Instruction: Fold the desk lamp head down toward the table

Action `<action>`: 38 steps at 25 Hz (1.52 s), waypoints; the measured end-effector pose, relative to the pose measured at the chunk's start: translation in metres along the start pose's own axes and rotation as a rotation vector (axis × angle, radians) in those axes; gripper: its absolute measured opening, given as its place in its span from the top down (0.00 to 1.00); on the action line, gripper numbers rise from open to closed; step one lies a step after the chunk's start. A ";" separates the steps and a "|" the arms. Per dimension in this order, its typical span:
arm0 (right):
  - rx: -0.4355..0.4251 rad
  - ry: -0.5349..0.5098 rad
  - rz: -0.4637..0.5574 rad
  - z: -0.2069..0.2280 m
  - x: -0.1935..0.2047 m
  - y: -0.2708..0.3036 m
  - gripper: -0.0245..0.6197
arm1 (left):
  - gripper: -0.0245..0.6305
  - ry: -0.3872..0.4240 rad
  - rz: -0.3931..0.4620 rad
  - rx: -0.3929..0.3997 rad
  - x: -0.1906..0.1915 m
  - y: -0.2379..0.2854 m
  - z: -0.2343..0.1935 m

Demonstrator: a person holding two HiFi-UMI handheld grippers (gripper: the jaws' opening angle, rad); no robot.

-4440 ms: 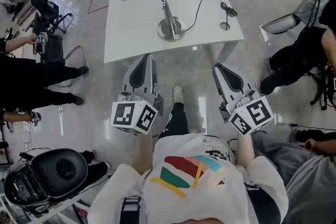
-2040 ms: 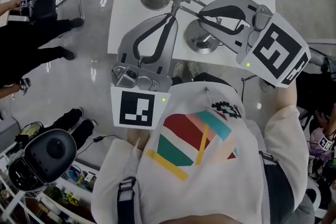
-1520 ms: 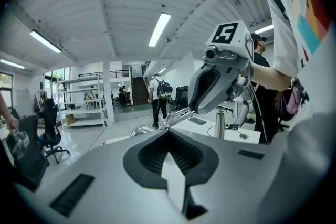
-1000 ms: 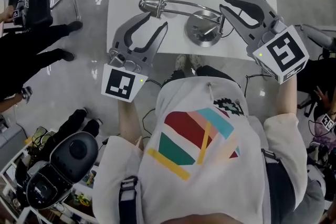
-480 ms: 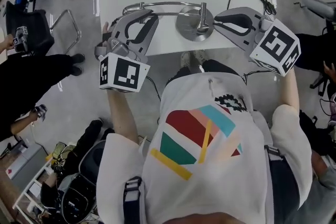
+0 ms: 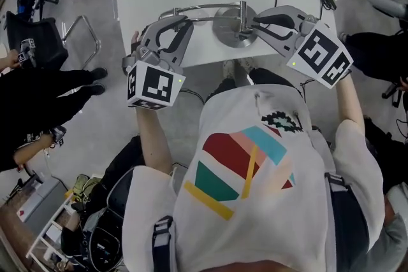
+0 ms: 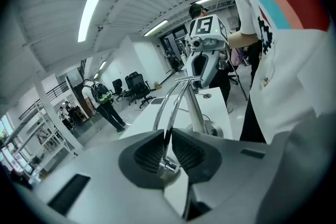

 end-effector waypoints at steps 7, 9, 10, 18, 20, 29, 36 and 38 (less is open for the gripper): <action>-0.018 -0.063 0.028 0.002 -0.007 0.009 0.90 | 0.85 0.022 -0.052 0.053 -0.001 0.014 0.001; -0.026 -0.062 0.039 0.003 -0.008 0.012 0.90 | 0.85 0.008 -0.056 0.074 0.003 0.020 0.001; -0.031 -0.064 0.043 0.003 -0.006 0.012 0.90 | 0.85 -0.002 -0.053 0.086 0.005 0.024 0.003; -0.047 -0.077 0.058 0.002 0.007 0.017 0.90 | 0.85 -0.076 -0.038 0.127 0.017 0.049 0.018; -0.019 -0.058 0.066 0.004 0.010 0.018 0.93 | 0.85 -0.082 -0.060 0.135 0.018 0.054 0.019; 0.016 -0.054 0.050 0.005 0.002 0.019 0.93 | 0.85 -0.112 -0.025 0.091 0.016 0.048 0.013; 0.098 0.094 0.099 0.016 -0.004 0.009 0.93 | 0.83 -0.343 0.233 0.015 0.018 0.037 0.011; 0.140 0.127 0.138 0.025 -0.013 -0.005 0.93 | 0.83 -0.343 0.208 -0.020 0.015 0.034 0.011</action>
Point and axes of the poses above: the fingertips, and each gripper's own axes: y forward along the fingers, z to its right, x out of its underside, the point moved 2 cm from there along -y, backward along the fingers, and after that the axes turned 9 degrees about x, right-handed, at the moved point
